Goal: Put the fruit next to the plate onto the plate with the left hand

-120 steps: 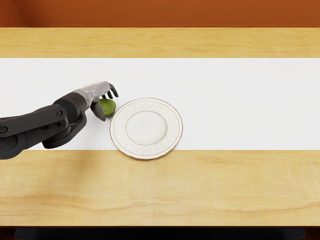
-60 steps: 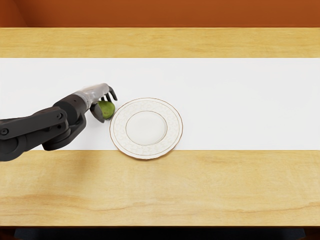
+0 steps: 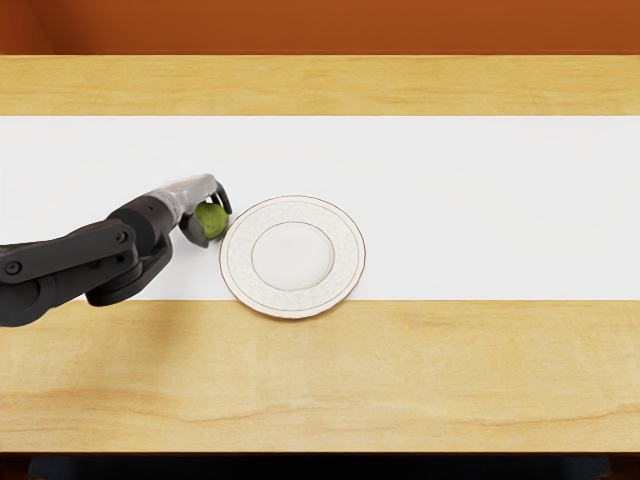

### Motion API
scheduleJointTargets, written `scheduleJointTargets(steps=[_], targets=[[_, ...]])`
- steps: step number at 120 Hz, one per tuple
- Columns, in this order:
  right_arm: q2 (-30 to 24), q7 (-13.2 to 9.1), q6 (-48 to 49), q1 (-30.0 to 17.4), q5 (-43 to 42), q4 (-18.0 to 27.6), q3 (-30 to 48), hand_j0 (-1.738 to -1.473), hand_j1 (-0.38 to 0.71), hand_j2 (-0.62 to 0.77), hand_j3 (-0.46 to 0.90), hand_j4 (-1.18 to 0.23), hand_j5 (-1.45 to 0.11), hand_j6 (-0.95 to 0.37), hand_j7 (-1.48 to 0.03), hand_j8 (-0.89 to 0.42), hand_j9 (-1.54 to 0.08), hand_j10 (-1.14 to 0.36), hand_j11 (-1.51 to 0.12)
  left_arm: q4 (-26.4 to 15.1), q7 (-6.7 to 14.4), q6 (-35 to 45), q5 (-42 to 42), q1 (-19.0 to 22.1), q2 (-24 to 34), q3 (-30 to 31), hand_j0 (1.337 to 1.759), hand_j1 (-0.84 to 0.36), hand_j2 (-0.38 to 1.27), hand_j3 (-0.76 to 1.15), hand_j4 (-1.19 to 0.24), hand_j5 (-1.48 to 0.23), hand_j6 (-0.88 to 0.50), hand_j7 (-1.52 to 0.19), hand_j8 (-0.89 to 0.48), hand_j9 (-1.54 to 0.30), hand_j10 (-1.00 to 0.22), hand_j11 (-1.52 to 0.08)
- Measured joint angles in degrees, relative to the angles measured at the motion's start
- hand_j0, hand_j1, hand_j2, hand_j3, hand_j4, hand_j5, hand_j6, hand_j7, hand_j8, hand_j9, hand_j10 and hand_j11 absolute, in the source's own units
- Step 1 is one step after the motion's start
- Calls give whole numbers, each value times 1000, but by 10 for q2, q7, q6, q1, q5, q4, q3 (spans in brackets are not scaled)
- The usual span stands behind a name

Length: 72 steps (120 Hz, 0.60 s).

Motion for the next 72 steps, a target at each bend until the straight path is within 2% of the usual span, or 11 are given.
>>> scheduleJointTargets(steps=[15,42,62,72], targets=[[0,0,0,0,0,0,0,-1658,-323,-5,0,-22,-28,-22,-28,-22,-28,-22,-28,0,0,-1,-4,0,0,1,1651,-199,12,0,-615,-621,-270,-687,-294,-736,-516,-745],[0,0,0,0,0,0,0,-1658,-323,-5,0,-22,-28,-22,-28,-22,-28,-22,-28,2,0,-3,-15,-8,3,-4,1653,-221,167,0,-607,-731,-253,-761,-311,-781,-539,-786],[0,0,0,0,0,0,0,-1658,-323,-4,0,-22,-28,-22,-28,-22,-28,-22,-28,13,0,-4,-41,-12,7,-37,1655,-231,242,0,-592,-778,-264,-779,-329,-785,-557,-791],[0,0,0,0,0,0,0,-1658,-323,-4,0,-22,-28,-22,-28,-22,-28,-22,-28,15,0,-6,-72,-31,13,-53,1655,-230,270,0,-587,-791,-291,-786,-345,-787,-555,-790]])
